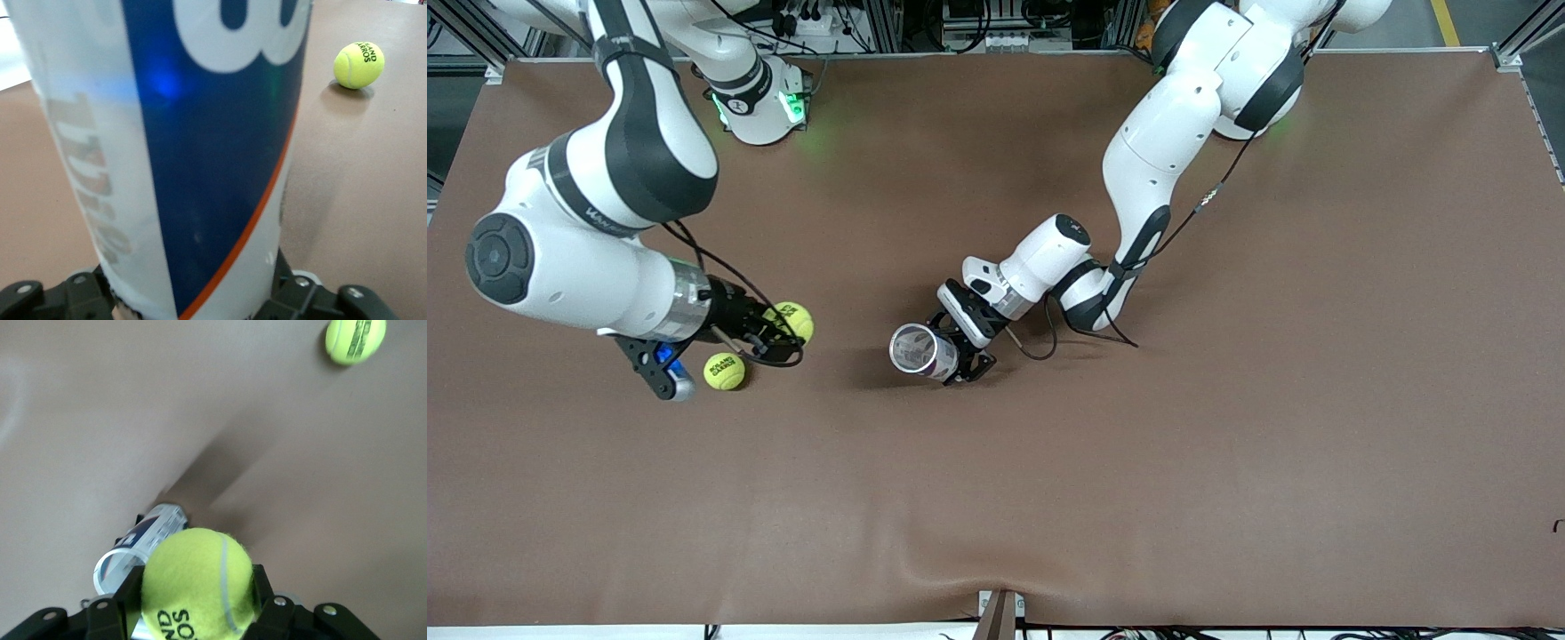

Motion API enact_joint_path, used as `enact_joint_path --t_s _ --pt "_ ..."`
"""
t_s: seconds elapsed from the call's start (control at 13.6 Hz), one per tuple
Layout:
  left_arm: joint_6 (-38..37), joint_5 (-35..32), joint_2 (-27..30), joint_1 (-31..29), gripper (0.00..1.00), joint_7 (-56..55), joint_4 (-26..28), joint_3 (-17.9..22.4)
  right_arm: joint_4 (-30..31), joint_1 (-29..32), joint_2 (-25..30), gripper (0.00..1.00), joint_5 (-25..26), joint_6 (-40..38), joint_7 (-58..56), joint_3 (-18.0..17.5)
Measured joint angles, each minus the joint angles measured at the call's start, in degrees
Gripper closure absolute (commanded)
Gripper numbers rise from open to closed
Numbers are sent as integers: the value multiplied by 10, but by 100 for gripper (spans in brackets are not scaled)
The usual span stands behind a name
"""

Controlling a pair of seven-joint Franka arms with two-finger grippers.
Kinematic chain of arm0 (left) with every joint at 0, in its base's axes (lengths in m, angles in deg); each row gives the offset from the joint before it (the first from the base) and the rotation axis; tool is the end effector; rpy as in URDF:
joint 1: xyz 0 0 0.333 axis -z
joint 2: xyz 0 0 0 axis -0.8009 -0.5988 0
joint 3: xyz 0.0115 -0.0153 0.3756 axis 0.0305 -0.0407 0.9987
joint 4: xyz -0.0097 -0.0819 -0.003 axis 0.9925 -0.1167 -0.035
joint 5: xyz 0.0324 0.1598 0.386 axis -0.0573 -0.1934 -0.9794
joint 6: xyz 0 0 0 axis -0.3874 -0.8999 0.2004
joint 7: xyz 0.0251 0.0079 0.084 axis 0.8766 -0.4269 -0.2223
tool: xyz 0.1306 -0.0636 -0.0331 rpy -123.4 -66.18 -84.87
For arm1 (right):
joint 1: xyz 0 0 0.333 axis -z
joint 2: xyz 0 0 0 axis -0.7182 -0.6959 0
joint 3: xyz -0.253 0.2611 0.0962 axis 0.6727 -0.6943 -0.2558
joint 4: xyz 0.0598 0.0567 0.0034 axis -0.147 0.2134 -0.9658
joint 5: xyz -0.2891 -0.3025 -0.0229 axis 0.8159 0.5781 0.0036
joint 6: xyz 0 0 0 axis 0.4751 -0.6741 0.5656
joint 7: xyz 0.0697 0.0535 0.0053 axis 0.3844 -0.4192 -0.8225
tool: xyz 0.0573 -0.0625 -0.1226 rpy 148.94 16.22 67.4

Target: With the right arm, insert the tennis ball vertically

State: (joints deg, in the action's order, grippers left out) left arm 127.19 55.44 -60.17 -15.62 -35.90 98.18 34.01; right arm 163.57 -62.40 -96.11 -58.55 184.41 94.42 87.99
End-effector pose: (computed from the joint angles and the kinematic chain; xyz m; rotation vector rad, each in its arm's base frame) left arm 0.5678 -0.6101 0.1230 2.1632 -1.0993 1.1343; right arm 0.6682 0.2364 0.4940 -2.6898 1.1481 0.3679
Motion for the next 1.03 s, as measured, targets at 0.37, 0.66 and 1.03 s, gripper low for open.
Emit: enact_joint_path --t_s 0.37,0.66,1.03 --pt "0 0 -1 1 16 0 0 0 -15 -48 -2 86 -6 18 99 -1" --pt "0 0 -1 1 17 0 0 0 -14 -84 -34 86 -6 79 144 -1" --pt "1 -1 -1 1 17 2 1 1 -15 -97 -63 85 16 109 149 1"
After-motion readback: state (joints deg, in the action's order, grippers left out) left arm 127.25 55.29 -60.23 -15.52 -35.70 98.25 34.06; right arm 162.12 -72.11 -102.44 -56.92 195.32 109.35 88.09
